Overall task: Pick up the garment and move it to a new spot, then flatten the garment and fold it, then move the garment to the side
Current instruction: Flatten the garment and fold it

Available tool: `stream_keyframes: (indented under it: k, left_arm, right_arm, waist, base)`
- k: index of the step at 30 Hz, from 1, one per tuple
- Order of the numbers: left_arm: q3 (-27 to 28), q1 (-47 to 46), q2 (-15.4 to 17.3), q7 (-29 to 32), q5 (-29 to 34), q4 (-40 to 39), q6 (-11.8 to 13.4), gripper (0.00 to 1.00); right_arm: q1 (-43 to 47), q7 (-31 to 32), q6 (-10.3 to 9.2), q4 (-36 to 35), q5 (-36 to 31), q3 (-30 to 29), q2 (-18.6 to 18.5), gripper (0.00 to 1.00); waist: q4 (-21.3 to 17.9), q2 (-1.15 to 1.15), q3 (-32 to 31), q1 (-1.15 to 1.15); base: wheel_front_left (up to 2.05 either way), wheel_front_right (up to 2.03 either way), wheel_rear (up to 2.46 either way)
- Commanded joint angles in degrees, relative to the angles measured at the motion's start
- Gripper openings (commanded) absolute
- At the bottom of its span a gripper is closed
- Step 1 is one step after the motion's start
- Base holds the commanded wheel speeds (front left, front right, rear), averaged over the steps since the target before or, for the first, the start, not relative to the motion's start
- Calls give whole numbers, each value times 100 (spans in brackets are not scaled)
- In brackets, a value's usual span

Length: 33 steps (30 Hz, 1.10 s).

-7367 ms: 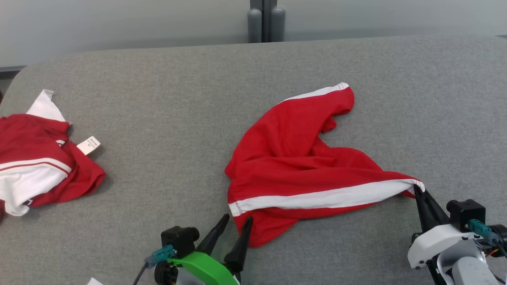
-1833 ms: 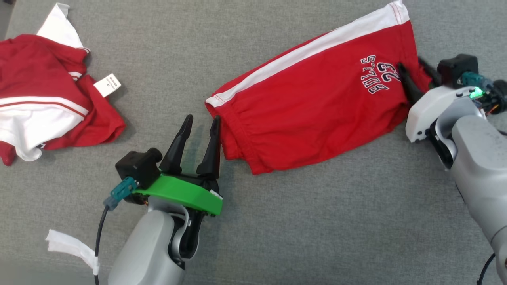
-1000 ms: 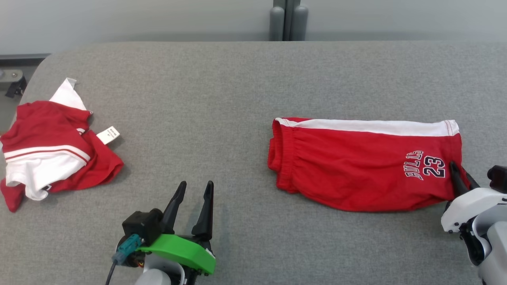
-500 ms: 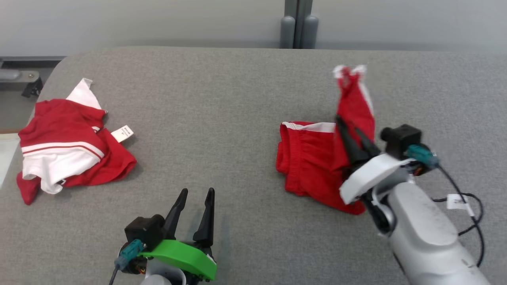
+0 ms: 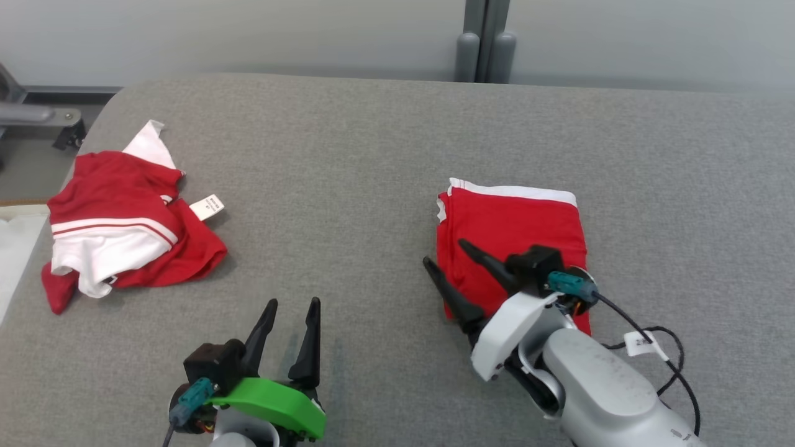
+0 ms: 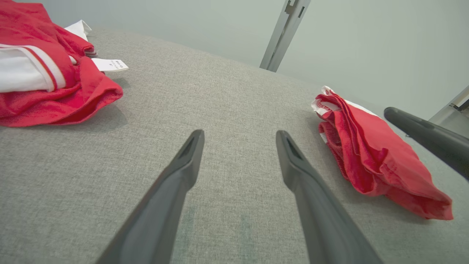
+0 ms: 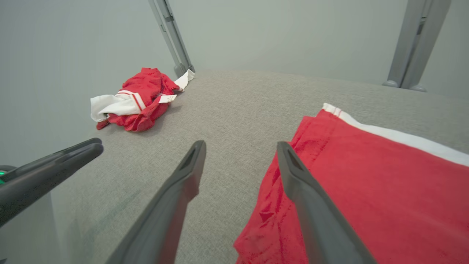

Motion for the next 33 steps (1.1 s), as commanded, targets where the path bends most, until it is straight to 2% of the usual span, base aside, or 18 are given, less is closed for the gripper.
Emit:
stream_keyframes:
  k: [1,8,14,22,28,33]
  left_arm:
    - [82,113,9,-3,110,-17,15,100]
    - [546,168,6,-2,612,-182,15,100]
    - [818,331,5,-3,1071,-265,15,100]
    - [1126,655,9,-3,1614,-434,50,100]
    - [1073,838,8,-3,1665,-458,130,100]
    - [1007,778,7,-3,1661,-476,154,100]
  right_arm:
    - [111,-24,-8,-64,-112,-219,-46,100]
    - [695,-18,-8,-659,-987,-1900,-208,100]
    - [1322,-19,-7,-1086,-1556,-2922,-291,100]
    - [2113,-19,-8,-1104,-1919,-3607,-157,100]
    - [2340,-19,-8,-1038,-1972,-3727,-74,100]
    - [2182,-19,-8,-1069,-2011,-3640,-46,100]
  waist:
    - [-154,0,-63,0]
    - [-494,0,-173,0]
    - [-736,0,-314,0]
    - [-899,0,-472,0]
    - [-910,0,-491,0]
    - [-847,0,-458,0]
  base:
    - [0,0,0]
    - [0,0,0]
    - [0,0,0]
    - [0,0,0]
    - [0,0,0]
    - [0,0,0]
